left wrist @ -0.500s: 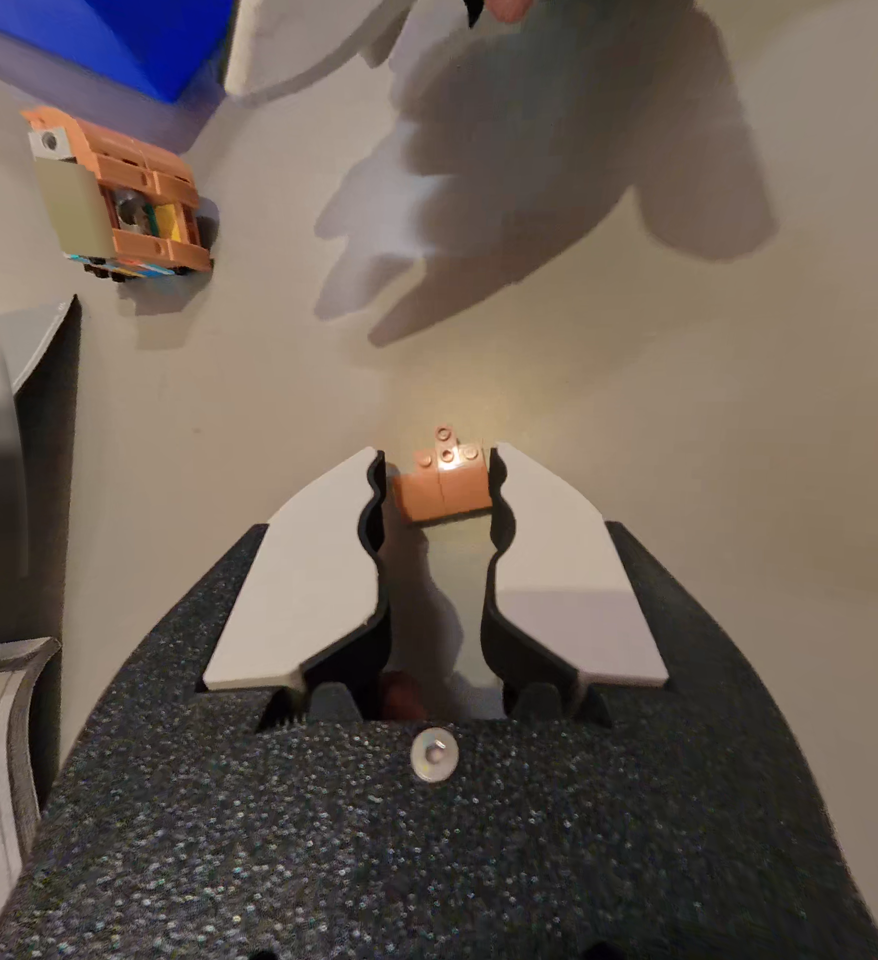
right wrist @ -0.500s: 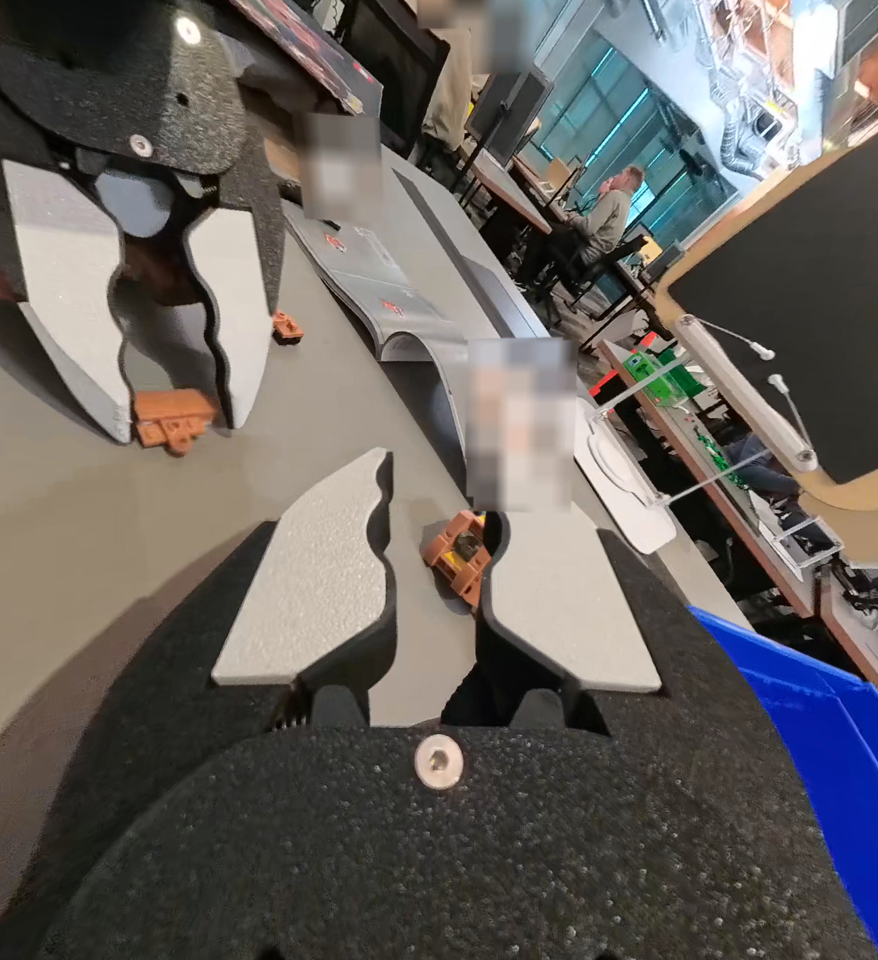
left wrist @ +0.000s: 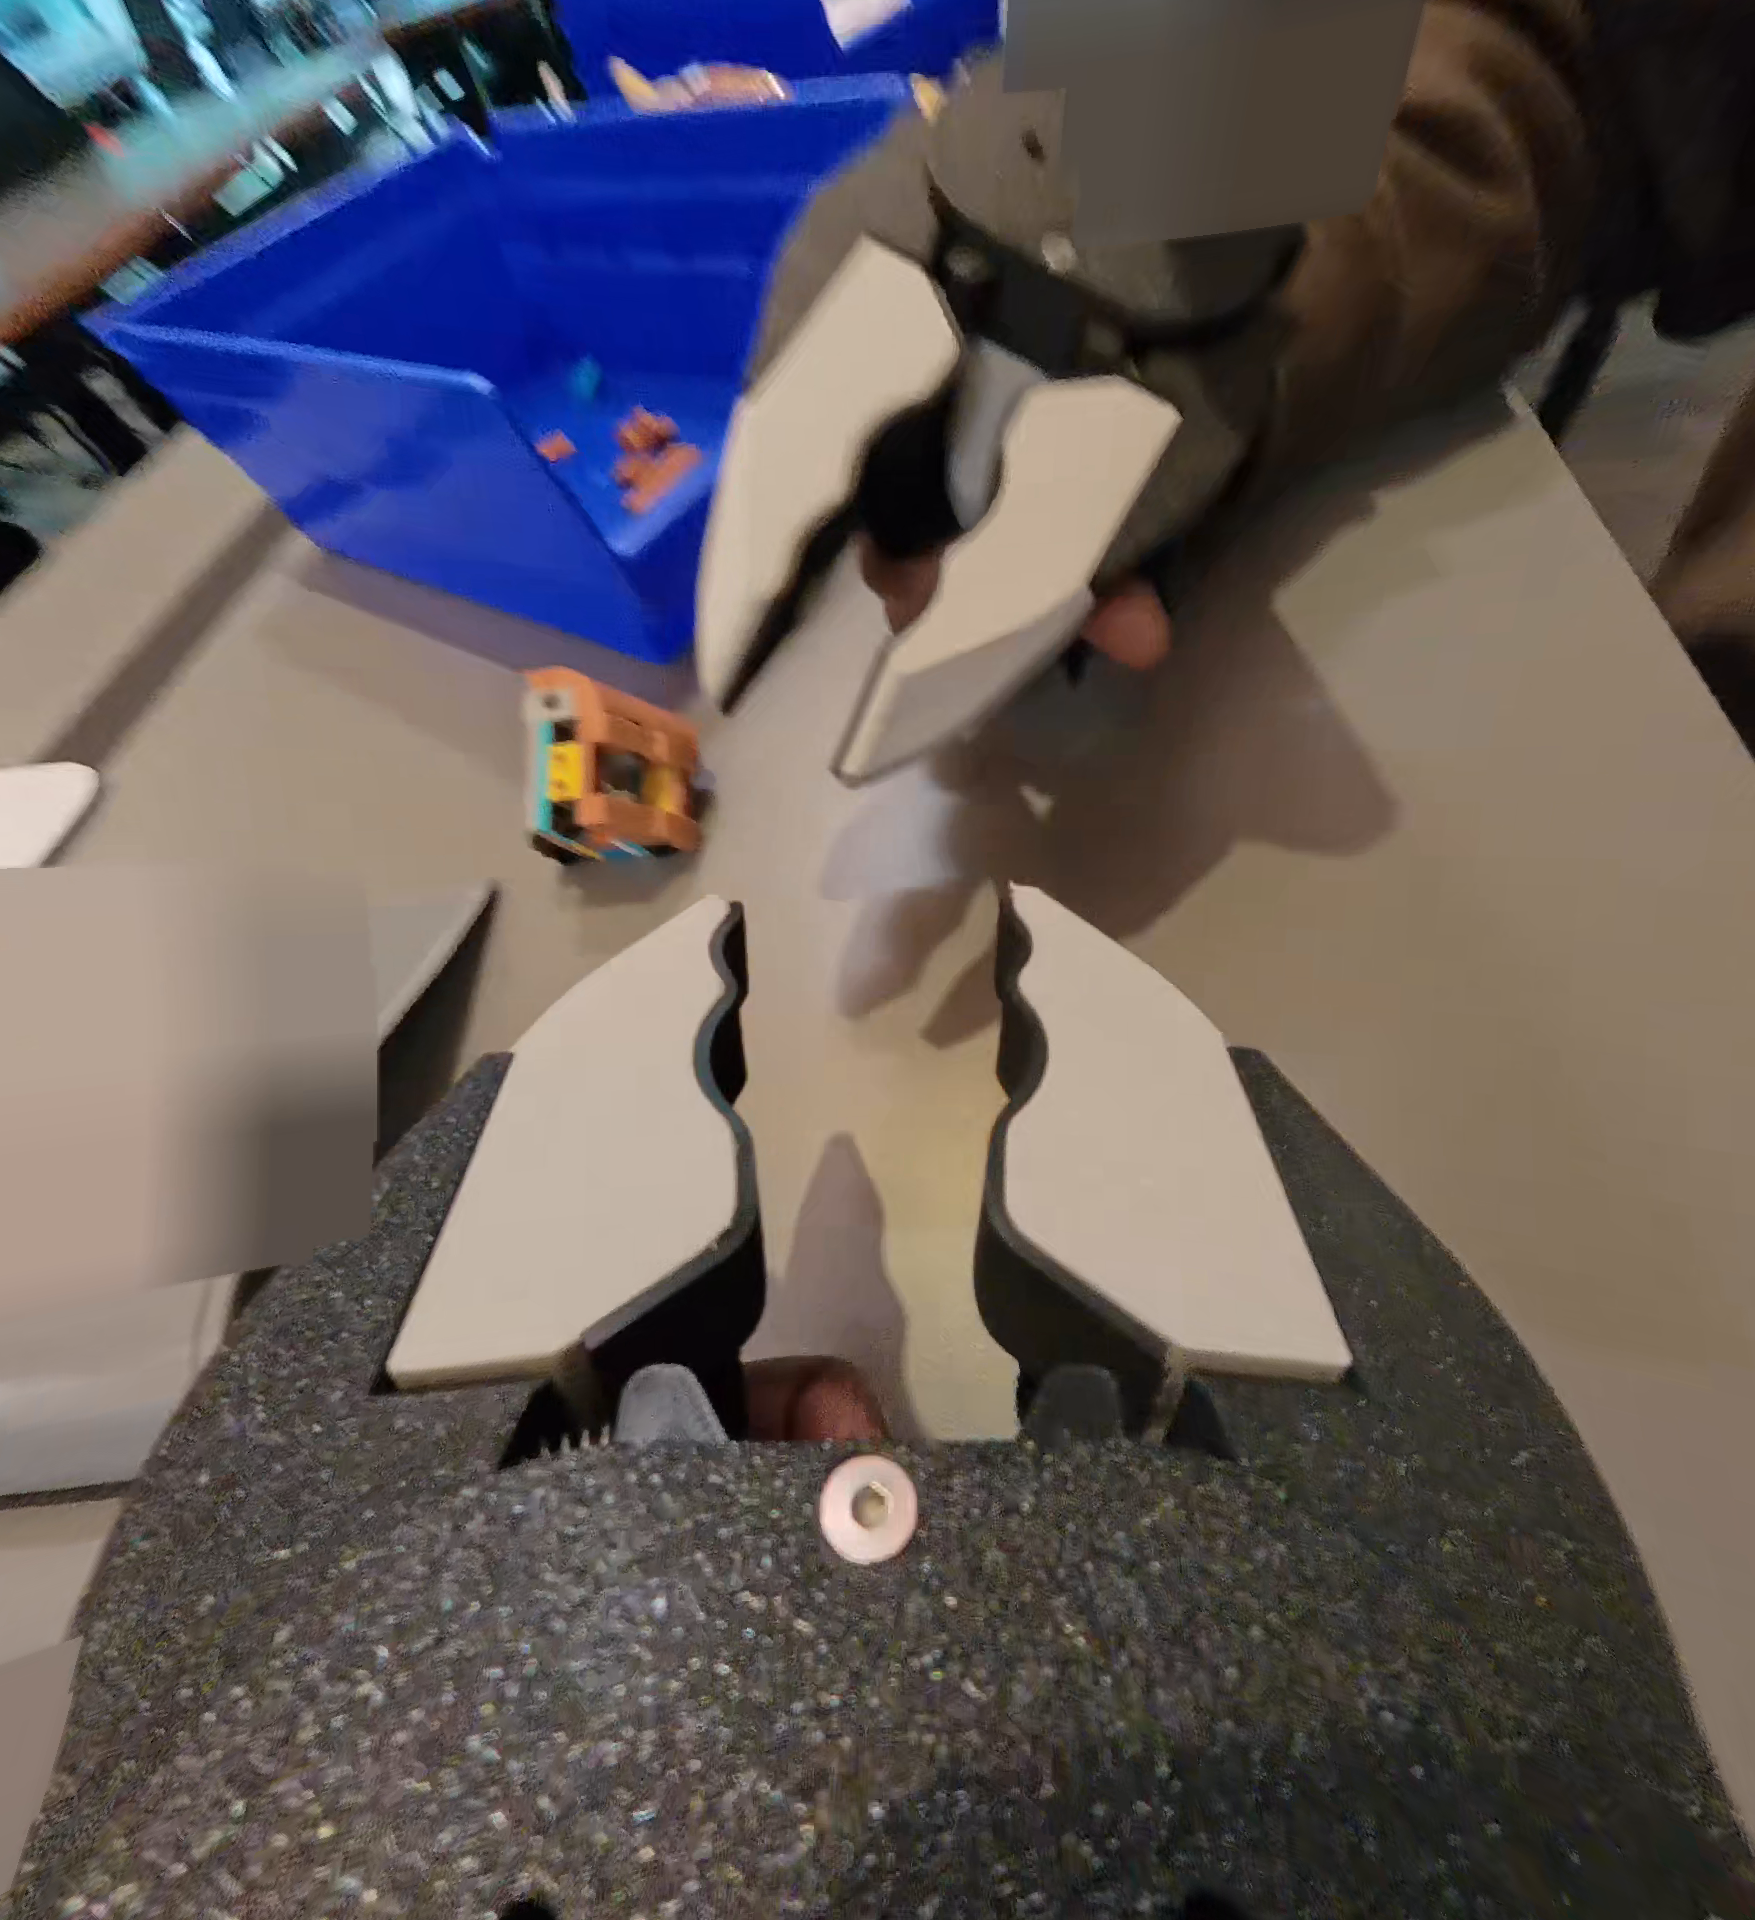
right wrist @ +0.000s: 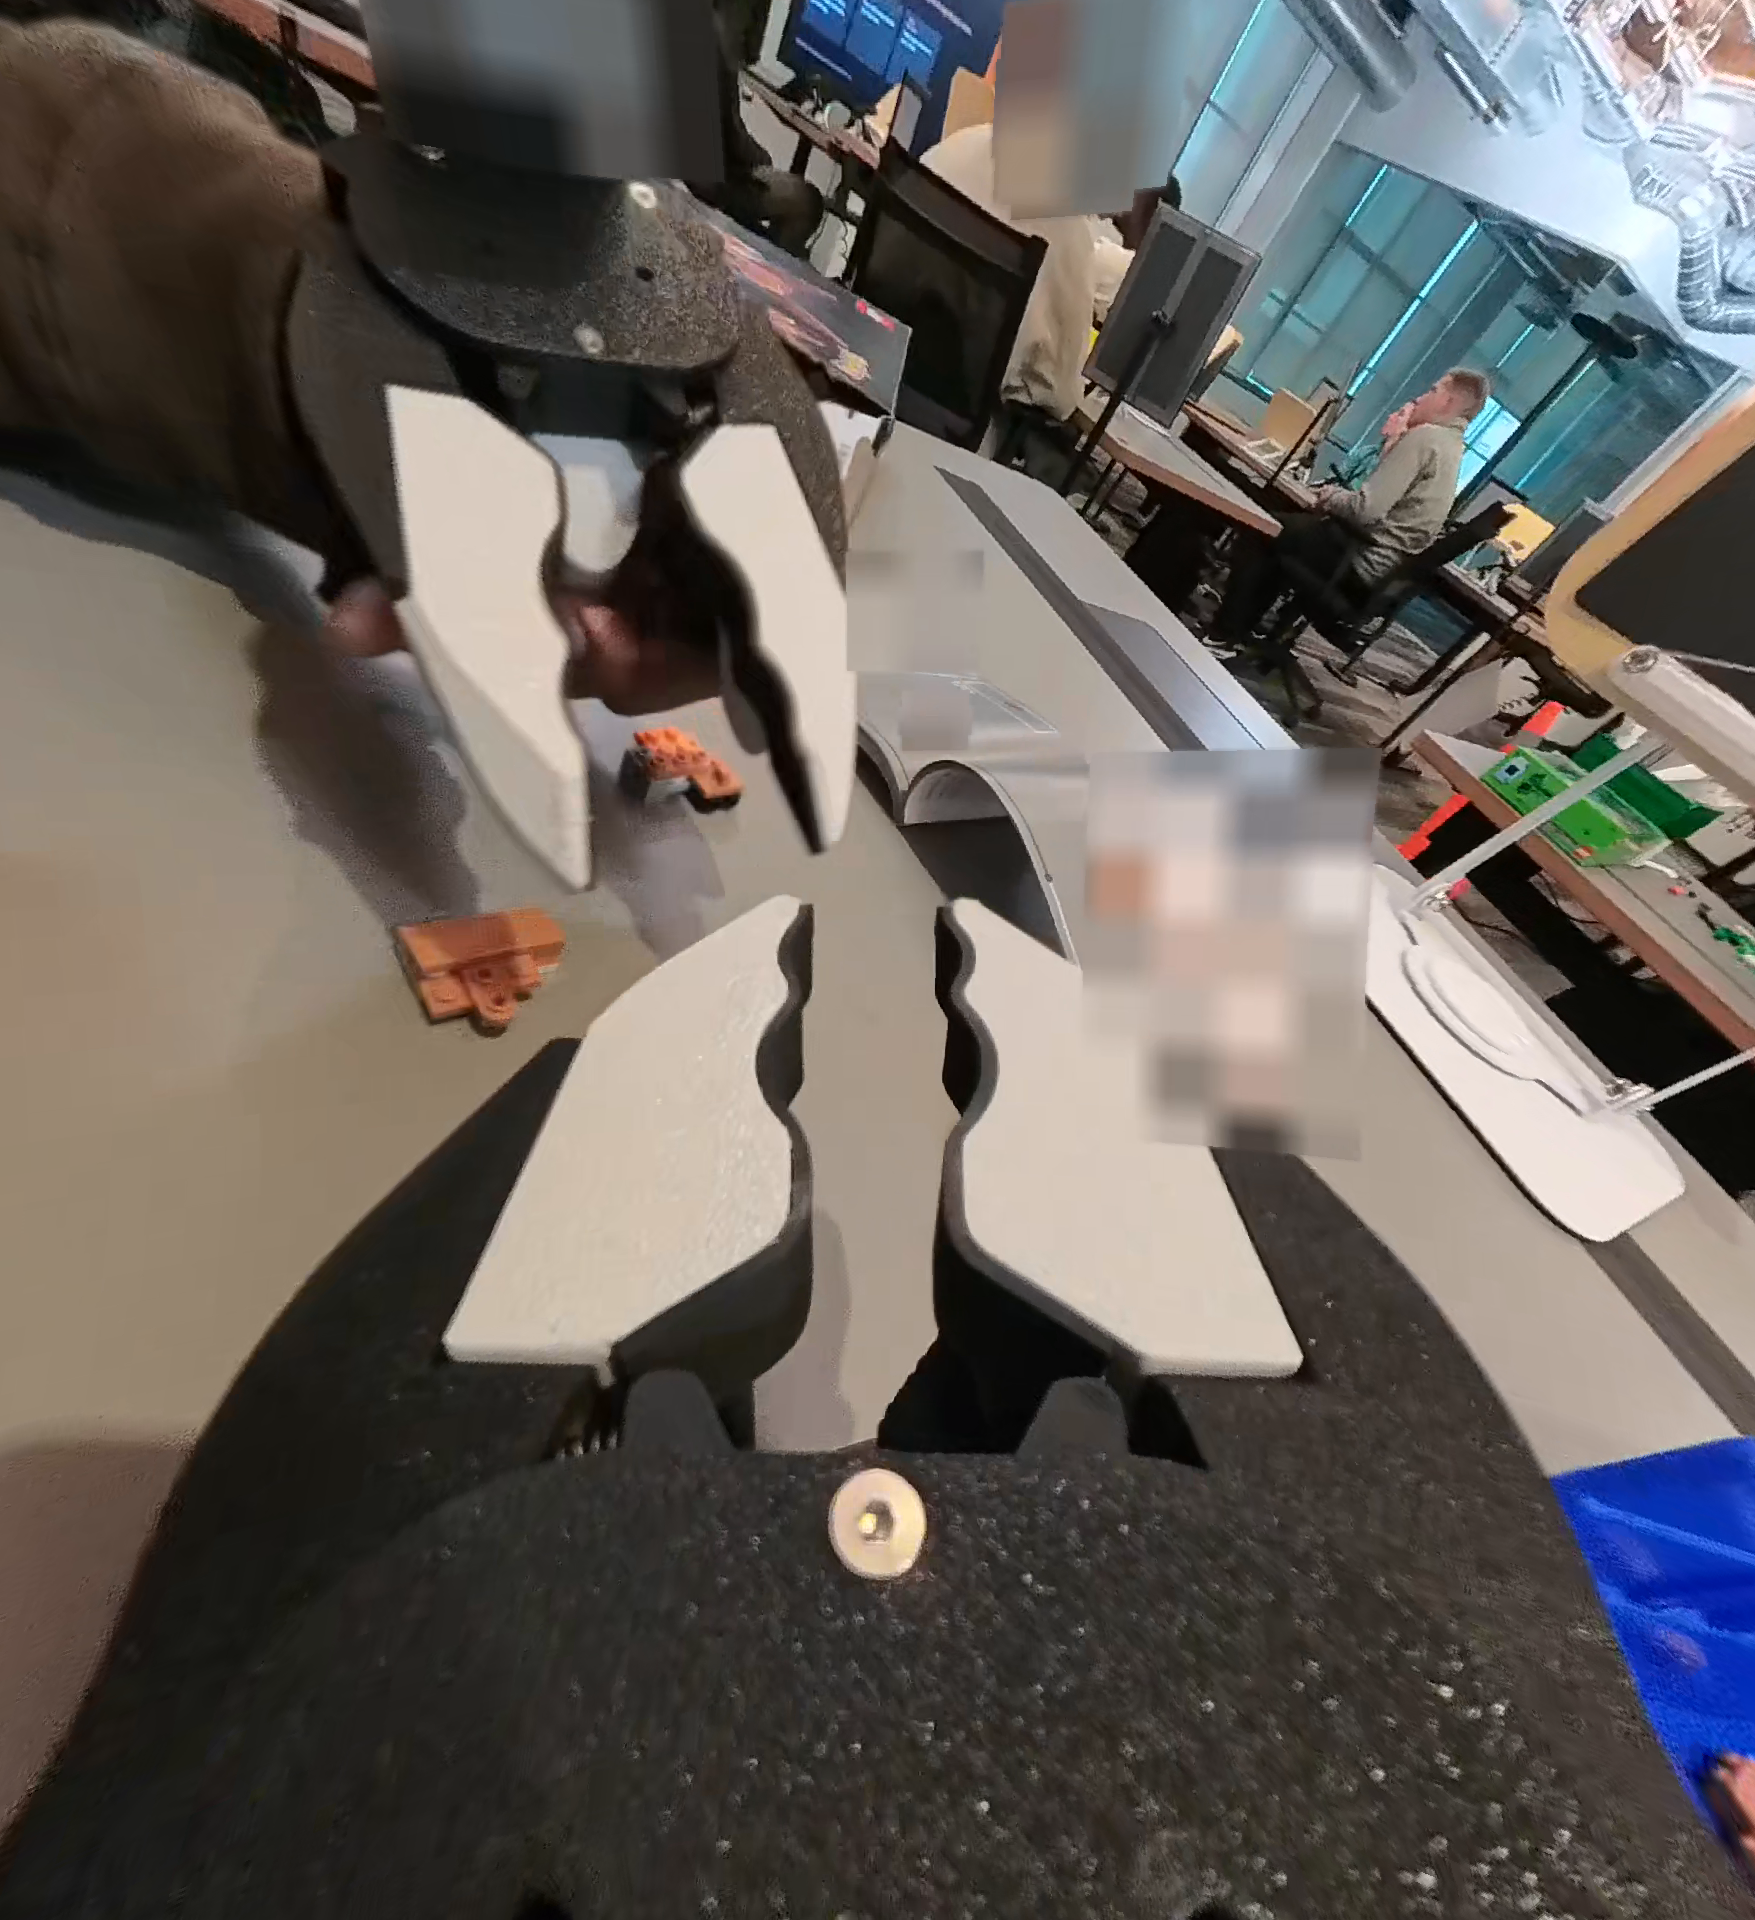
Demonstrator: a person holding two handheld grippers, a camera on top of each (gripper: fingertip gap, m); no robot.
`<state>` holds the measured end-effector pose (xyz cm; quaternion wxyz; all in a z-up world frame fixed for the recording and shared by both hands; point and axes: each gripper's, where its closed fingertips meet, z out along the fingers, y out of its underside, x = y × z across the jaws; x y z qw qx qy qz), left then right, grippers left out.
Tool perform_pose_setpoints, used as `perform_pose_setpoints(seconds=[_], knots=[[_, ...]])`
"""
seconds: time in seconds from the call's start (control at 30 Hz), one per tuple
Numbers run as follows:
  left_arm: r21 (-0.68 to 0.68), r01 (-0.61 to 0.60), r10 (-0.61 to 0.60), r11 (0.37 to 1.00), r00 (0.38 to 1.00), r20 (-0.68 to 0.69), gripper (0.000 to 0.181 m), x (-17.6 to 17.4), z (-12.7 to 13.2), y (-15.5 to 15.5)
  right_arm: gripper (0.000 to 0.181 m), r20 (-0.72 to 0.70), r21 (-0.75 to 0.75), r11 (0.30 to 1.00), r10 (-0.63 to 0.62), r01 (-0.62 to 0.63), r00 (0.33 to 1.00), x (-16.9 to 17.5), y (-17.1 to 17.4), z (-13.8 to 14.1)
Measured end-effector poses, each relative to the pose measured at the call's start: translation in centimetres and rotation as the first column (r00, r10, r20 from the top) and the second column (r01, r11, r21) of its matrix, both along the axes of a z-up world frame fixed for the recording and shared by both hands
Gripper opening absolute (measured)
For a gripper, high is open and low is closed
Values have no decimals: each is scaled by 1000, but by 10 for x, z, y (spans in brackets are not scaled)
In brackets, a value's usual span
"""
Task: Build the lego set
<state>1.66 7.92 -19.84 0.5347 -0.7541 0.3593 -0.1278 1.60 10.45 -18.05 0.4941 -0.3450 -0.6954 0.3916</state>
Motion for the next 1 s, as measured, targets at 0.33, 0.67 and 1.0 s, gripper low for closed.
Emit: perform_pose_setpoints(seconds=[0.33,0.67,1.0], knots=[[121,-42,44,992,999,-12,41,-12,3,8,21,-31,-20,1000,3,-4,1000,7,2,-4],[58,-63,59,996,996,70,41,-23,2,3,21,-10,7,999,-52,53,999,4,15,-8],[17,-9,9,1000,1000,-27,41,-18,-7,-12,21,7,147,984,-98,96,995,3,21,-20]])
